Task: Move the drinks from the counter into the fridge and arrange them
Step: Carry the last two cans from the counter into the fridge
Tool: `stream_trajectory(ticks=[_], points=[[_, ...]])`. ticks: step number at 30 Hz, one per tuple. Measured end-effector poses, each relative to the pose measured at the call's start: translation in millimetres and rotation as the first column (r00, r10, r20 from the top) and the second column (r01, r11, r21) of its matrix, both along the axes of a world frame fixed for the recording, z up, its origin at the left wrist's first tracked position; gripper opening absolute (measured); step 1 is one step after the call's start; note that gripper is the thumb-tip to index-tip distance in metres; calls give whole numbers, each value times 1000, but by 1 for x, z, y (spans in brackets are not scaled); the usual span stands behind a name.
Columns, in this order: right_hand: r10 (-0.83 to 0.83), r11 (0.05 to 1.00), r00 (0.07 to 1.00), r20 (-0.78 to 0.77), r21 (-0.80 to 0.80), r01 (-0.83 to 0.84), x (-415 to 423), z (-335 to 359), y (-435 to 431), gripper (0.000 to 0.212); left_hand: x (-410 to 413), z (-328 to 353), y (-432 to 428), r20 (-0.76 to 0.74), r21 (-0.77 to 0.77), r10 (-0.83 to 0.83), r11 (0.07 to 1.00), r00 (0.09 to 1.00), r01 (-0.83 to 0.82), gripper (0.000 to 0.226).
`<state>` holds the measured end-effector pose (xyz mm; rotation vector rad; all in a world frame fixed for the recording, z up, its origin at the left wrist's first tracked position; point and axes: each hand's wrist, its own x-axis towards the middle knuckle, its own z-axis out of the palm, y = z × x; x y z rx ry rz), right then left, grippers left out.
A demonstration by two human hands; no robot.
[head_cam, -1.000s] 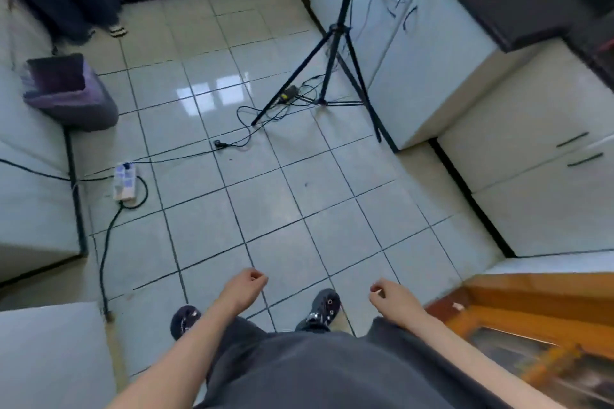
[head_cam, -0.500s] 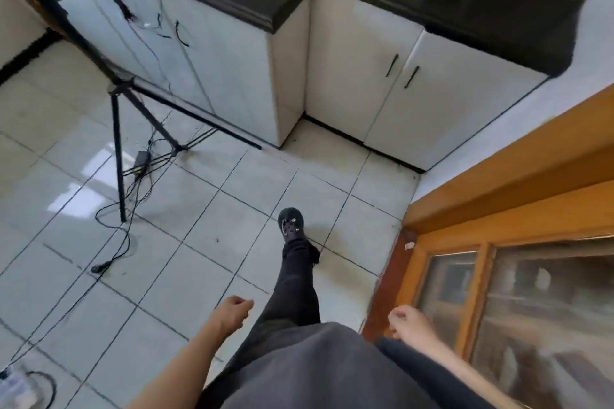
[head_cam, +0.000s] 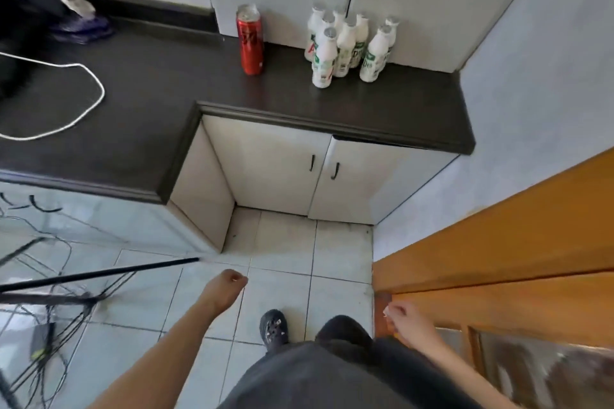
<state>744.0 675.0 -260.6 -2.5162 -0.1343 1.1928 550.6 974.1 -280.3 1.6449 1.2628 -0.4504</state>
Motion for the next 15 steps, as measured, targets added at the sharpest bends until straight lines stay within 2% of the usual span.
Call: stream_trajectory(ticks=[4,8,12,15], points=[[136,988,990,-23,83,-133,23,14,84,13,38,16,44,53,-45,57,997,997,-55,16],[217,964,976,5,160,-215,70,19,170,20,70,19,73,122,-123,169,980,978,-154,13],[317,903,946,69,285,-323,135,30,263,19,110,18,112,158,-80,379,925,912,-371,13],[293,860,950,110,404,-312,189,50,337,13,153,41,156,236,-21,479,872,845,-489,14]])
